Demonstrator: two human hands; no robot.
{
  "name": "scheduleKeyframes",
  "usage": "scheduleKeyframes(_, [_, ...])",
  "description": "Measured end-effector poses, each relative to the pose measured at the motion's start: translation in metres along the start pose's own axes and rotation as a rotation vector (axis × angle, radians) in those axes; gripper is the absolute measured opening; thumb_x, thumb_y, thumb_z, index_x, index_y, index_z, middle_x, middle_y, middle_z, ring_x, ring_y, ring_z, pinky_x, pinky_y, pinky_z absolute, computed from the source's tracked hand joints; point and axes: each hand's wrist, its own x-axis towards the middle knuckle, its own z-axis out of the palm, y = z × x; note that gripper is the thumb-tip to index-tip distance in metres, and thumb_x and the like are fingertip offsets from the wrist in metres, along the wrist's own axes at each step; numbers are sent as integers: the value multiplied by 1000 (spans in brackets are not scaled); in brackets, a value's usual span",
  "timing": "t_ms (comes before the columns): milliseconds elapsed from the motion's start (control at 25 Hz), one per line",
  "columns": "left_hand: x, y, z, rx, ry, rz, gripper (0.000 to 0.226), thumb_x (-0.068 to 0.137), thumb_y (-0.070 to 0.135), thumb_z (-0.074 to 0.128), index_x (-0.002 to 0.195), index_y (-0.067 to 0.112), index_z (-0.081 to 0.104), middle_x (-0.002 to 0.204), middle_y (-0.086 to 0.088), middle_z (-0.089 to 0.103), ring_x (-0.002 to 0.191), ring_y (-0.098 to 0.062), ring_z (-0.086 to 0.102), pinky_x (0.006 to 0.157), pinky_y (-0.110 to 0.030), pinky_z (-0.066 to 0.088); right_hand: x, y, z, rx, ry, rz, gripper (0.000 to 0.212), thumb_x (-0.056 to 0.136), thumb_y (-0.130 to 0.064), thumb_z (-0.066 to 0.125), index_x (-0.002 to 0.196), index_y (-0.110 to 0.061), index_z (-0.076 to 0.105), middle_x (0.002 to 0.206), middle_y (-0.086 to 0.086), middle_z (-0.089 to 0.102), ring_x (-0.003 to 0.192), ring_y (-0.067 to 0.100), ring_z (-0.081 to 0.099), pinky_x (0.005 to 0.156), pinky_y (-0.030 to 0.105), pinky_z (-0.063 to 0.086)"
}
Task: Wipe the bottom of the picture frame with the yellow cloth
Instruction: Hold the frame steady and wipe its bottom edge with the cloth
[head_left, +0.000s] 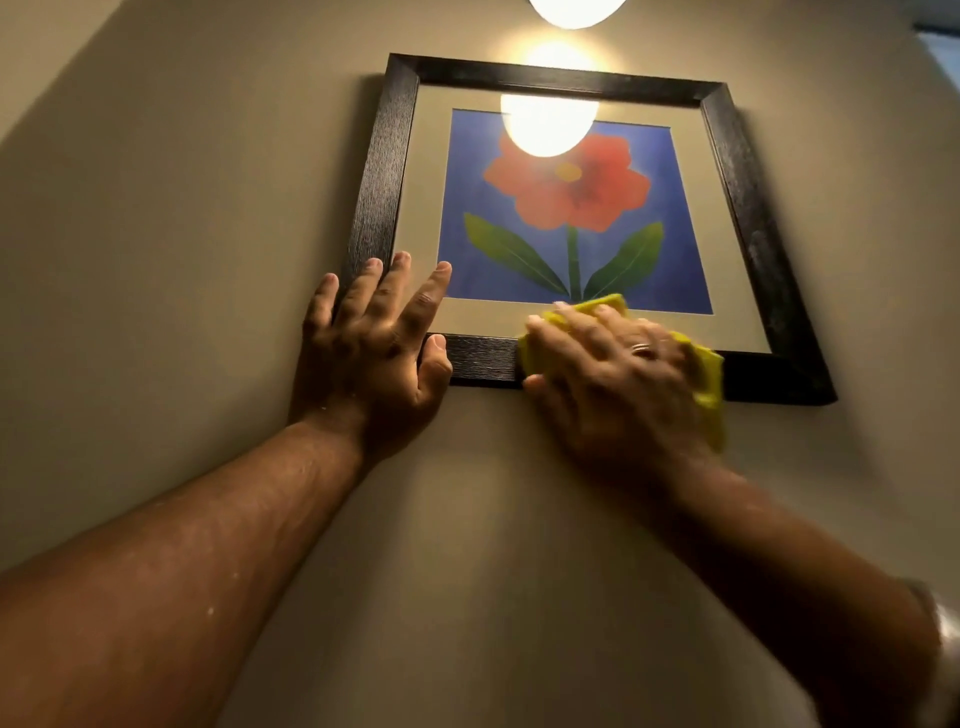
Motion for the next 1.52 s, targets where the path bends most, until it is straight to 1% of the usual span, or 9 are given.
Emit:
scheduleKeyframes(160, [-2, 1, 0, 18, -11, 5, 63, 87, 39, 31, 149, 33, 26, 157, -13, 32, 144, -33, 29, 118, -53, 17, -13, 6, 8, -50, -49, -164, 57, 90, -59, 29, 141, -35, 37, 152, 1, 41, 139, 29, 37, 111, 50, 29])
scheduleKeyframes(360, [-2, 1, 0, 22, -16, -3, 63, 86, 39, 30, 149, 33, 26, 157, -11, 32, 144, -32, 28, 119, -52, 16, -19, 52, -5, -53, -5, 209, 55, 88, -53, 28, 137, -34, 44, 150, 1, 43, 135, 32, 41, 109, 51, 29])
scheduleKeyframes(560, [0, 2, -3, 1, -27, 11, 67, 85, 37, 31, 150, 30, 22, 159, -12, 28, 144, -33, 28, 117, -51, 20, 7, -40, 12, 79, -10, -78, 48, 95, -48, 33, 138, -30, 44, 147, 1, 48, 135, 32, 42, 111, 49, 28])
scheduleKeyframes(680, [0, 2, -4, -10, -23, 2, 67, 84, 36, 31, 150, 30, 22, 158, -13, 29, 144, -33, 29, 117, -51, 20, -6, 2, 8, -19, -22, -153, 50, 94, -50, 32, 140, -31, 41, 149, 3, 45, 136, 32, 42, 109, 49, 31])
scheduleKeyframes(920, [-2, 2, -4, -14, -35, 6, 65, 84, 39, 30, 149, 32, 25, 158, -12, 31, 144, -33, 28, 118, -51, 19, -25, 64, -5, -65, -49, 368, 62, 87, -50, 26, 145, -29, 32, 157, 10, 29, 143, 37, 24, 115, 50, 20])
scheduleKeyframes(1080, [-1, 2, -3, -18, -32, 8, 67, 83, 39, 31, 149, 33, 24, 158, -13, 30, 144, -34, 29, 117, -52, 20, -3, -36, 15, 87, 0, -22, 52, 92, -47, 34, 141, -29, 41, 153, 6, 39, 141, 36, 32, 114, 49, 22])
scheduleKeyframes(1200, [-1, 0, -3, -18, -33, 24, 67, 83, 38, 32, 150, 33, 23, 158, -12, 30, 144, -35, 29, 116, -52, 21, 0, -28, 14, 54, 6, -196, 47, 95, -48, 35, 138, -33, 43, 150, 4, 44, 137, 33, 40, 111, 49, 29])
scheduleKeyframes(1440, [-3, 0, -2, -21, -29, 26, 66, 83, 36, 33, 149, 33, 25, 157, -12, 31, 143, -35, 30, 117, -53, 21, -24, 73, -2, -48, -10, 316, 54, 86, -49, 29, 138, -40, 41, 157, 1, 31, 141, 34, 30, 116, 52, 18])
scheduleKeyframes(1520, [-2, 0, -2, -18, -26, 26, 66, 83, 38, 32, 149, 34, 25, 157, -12, 32, 143, -35, 30, 117, -52, 21, -15, 39, 4, 10, 8, 228, 53, 88, -49, 31, 139, -39, 40, 157, 0, 31, 142, 33, 29, 114, 49, 19])
